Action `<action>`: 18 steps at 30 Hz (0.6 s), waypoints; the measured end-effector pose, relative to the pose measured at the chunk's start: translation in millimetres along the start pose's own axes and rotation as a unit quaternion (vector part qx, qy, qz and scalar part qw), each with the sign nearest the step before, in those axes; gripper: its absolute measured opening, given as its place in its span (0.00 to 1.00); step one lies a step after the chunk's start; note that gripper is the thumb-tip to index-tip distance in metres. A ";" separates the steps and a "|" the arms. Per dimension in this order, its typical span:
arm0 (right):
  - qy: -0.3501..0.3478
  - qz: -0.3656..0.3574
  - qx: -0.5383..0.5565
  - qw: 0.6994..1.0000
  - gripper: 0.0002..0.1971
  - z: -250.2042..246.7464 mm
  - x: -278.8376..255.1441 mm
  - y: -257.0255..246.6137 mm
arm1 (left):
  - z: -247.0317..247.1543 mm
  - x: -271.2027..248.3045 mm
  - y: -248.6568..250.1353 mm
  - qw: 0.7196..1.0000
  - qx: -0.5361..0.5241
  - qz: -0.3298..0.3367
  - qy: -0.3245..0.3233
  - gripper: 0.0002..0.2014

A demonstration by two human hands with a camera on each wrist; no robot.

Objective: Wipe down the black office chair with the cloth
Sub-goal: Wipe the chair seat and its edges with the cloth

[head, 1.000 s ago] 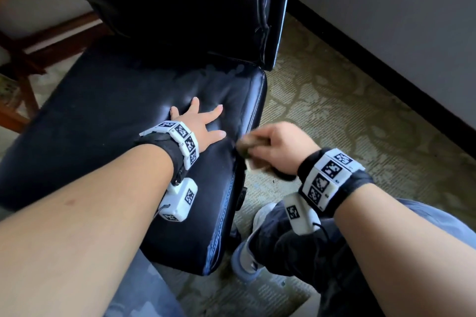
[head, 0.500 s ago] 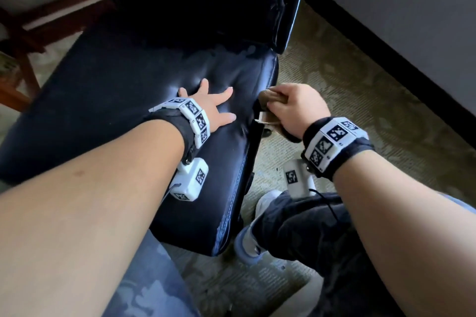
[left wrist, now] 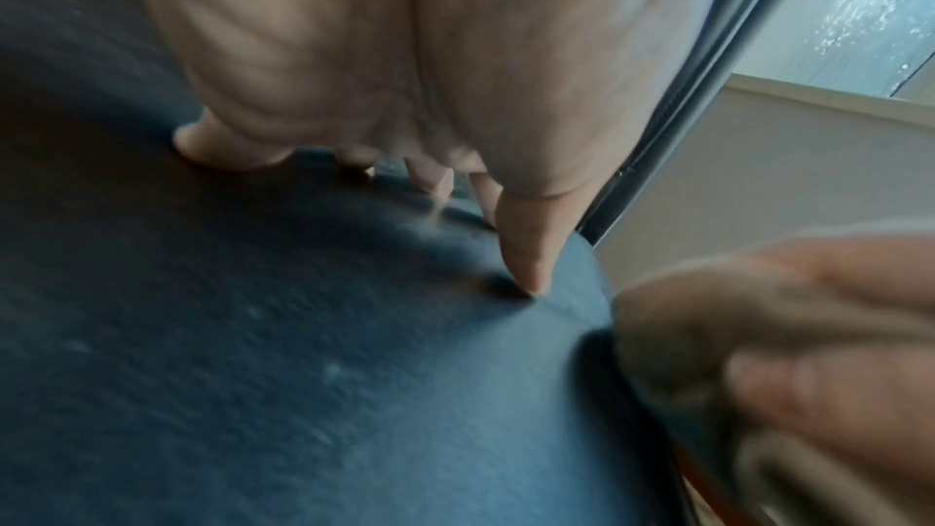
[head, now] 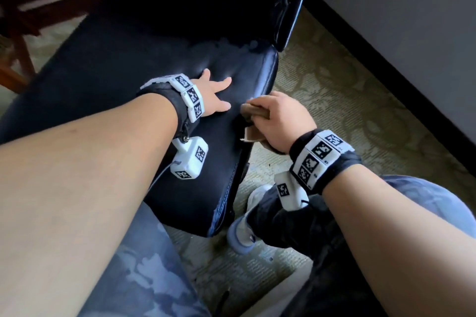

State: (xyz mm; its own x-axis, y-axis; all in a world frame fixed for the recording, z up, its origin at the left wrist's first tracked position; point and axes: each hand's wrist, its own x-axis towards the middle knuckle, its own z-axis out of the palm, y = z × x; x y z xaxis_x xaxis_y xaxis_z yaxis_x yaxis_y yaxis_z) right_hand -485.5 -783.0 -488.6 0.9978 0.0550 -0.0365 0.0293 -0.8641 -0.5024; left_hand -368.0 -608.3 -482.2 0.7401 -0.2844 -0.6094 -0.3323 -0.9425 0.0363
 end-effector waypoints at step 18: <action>0.142 0.176 0.105 0.968 0.13 -26.2 27.3 42.2 | 2.0 3.3 -4.1 0.996 -0.045 -0.020 0.076 0.57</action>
State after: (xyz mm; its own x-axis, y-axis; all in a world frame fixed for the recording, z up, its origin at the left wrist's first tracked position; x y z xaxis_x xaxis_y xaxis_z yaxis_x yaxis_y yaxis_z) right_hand -455.5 -831.1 -488.2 0.9204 -0.3907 -0.0135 -0.2989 -0.6812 -0.6683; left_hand -365.4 -605.0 -485.9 0.8342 -0.2633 -0.4846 -0.2517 -0.9636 0.0902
